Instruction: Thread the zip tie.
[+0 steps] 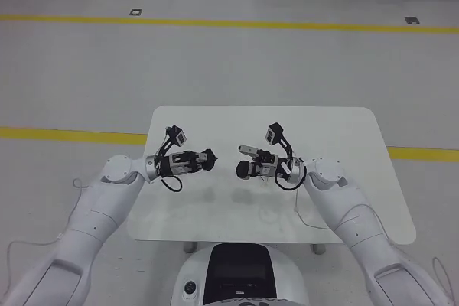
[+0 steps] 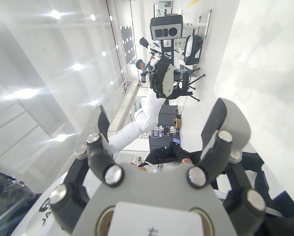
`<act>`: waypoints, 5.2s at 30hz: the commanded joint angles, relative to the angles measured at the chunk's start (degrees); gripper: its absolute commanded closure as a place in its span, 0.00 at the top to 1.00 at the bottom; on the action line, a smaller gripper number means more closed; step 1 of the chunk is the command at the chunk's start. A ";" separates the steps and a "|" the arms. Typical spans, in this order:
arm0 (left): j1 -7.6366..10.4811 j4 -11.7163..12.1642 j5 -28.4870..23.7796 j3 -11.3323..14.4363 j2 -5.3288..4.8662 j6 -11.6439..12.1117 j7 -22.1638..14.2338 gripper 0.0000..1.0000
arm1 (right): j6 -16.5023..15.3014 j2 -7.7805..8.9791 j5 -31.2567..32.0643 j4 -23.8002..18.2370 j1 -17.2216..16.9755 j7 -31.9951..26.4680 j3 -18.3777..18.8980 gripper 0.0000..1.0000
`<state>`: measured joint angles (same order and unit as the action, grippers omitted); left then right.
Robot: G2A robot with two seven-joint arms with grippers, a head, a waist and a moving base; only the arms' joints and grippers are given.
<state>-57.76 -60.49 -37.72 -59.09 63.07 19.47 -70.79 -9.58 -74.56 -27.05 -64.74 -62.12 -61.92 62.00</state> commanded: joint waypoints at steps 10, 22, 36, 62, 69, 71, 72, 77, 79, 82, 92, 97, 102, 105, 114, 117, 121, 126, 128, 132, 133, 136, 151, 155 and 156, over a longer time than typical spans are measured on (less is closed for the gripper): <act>-3.60 -2.65 9.63 -10.61 3.79 0.01 -6.71 0.00 | 0.00 0.00 0.00 0.00 0.00 0.00 0.00 1.00; -4.70 -2.82 11.64 -13.64 5.78 0.01 -8.85 0.00 | 0.00 0.00 0.00 0.00 0.00 0.00 0.00 1.00; -4.70 -2.82 11.64 -13.64 5.78 0.01 -8.85 0.00 | 0.31 1.12 8.01 -2.63 -0.31 5.52 2.18 1.00; -4.70 -2.82 11.64 -13.64 5.78 0.01 -8.85 0.00 | 18.88 3.91 46.13 -14.67 -0.51 11.10 -2.27 1.00; -4.70 -2.82 11.64 -13.64 5.78 0.01 -8.85 0.00 | 26.85 3.17 59.15 -16.23 4.06 7.75 -9.57 1.00; -4.70 -2.82 11.64 -13.64 5.78 0.01 -8.85 0.00 | 28.46 2.64 61.71 -15.76 5.72 6.05 -12.21 1.00; -4.70 -2.82 11.64 -13.64 5.78 0.01 -8.85 0.00 | 29.06 2.40 62.36 -15.34 6.40 5.44 -13.11 1.00; -4.70 -2.82 11.64 -13.64 5.78 0.01 -8.85 0.00 | 29.06 1.60 64.03 -13.65 8.37 3.33 -15.74 1.00; -4.70 -2.82 11.64 -13.64 5.78 0.01 -8.85 0.00 | 29.06 1.60 64.03 -13.65 8.37 3.33 -15.74 1.00; -4.70 -2.82 11.64 -13.64 5.78 0.01 -8.85 0.00 | 29.06 1.60 64.03 -13.65 8.37 3.33 -15.74 1.00; -4.70 -2.82 11.64 -13.64 5.78 0.01 -8.85 0.00 | 27.81 1.00 69.23 -10.70 10.16 -0.70 -18.97 1.00; -4.70 -2.82 11.64 -13.64 5.78 0.01 -8.85 0.00 | 27.81 1.00 69.23 -10.70 10.16 -0.70 -18.97 1.00; -4.70 -2.82 11.64 -13.64 5.78 0.01 -8.85 0.00 | 24.76 1.10 69.60 -10.80 9.08 -0.21 -19.14 1.00; -4.70 -2.82 11.64 -13.64 5.78 0.01 -8.85 0.00 | 23.92 1.12 69.55 -10.67 9.15 -0.77 -19.12 1.00; -4.70 -2.82 11.64 -13.64 5.78 0.01 -8.85 0.00 | 22.63 1.25 69.74 -11.29 8.18 1.26 -18.53 1.00; -4.70 -2.82 11.64 -13.64 5.78 0.01 -8.85 0.00 | 22.73 1.42 71.26 -12.56 7.77 1.32 -18.22 1.00; -4.70 -2.82 11.64 -13.64 5.78 0.01 -8.85 0.00 | 23.13 1.67 73.47 -14.27 7.19 1.16 -17.76 0.93; -4.70 -2.82 11.64 -13.64 5.78 0.01 -8.85 0.00 | 24.04 1.92 75.38 -14.93 6.79 -0.12 -16.89 0.46; -4.70 -2.82 11.64 -13.64 5.78 0.01 -8.85 0.00 | 24.46 1.85 75.93 -14.66 6.82 -0.28 -16.87 0.43; -4.70 -2.82 11.64 -13.64 5.78 0.01 -8.85 0.00 | 24.71 1.52 75.69 -13.43 7.01 0.34 -16.84 0.35; -4.70 -2.82 11.64 -13.64 5.78 0.01 -8.85 0.00 | 24.87 1.42 75.70 -13.09 7.06 0.56 -16.92 0.34; -4.70 -2.82 11.64 -13.64 5.78 0.01 -8.85 0.00 | 25.36 1.02 75.92 -11.80 7.43 1.20 -17.36 0.28; -4.70 -2.82 11.64 -13.64 5.78 0.01 -8.85 0.00 | 26.53 -2.04 76.19 -2.20 10.75 5.07 -21.09 0.20; -4.70 -2.82 11.64 -13.64 5.78 0.01 -8.85 0.00 | 26.52 -3.19 75.45 0.94 11.71 6.17 -22.31 0.22; -4.70 -2.82 11.64 -13.64 5.78 0.01 -8.85 0.00 | 26.48 -3.51 75.23 1.82 11.98 6.56 -22.58 0.22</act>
<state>-62.46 -63.31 -26.08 -72.73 68.85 19.48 -79.64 16.96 -77.76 48.40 -63.80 -50.40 -55.75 39.67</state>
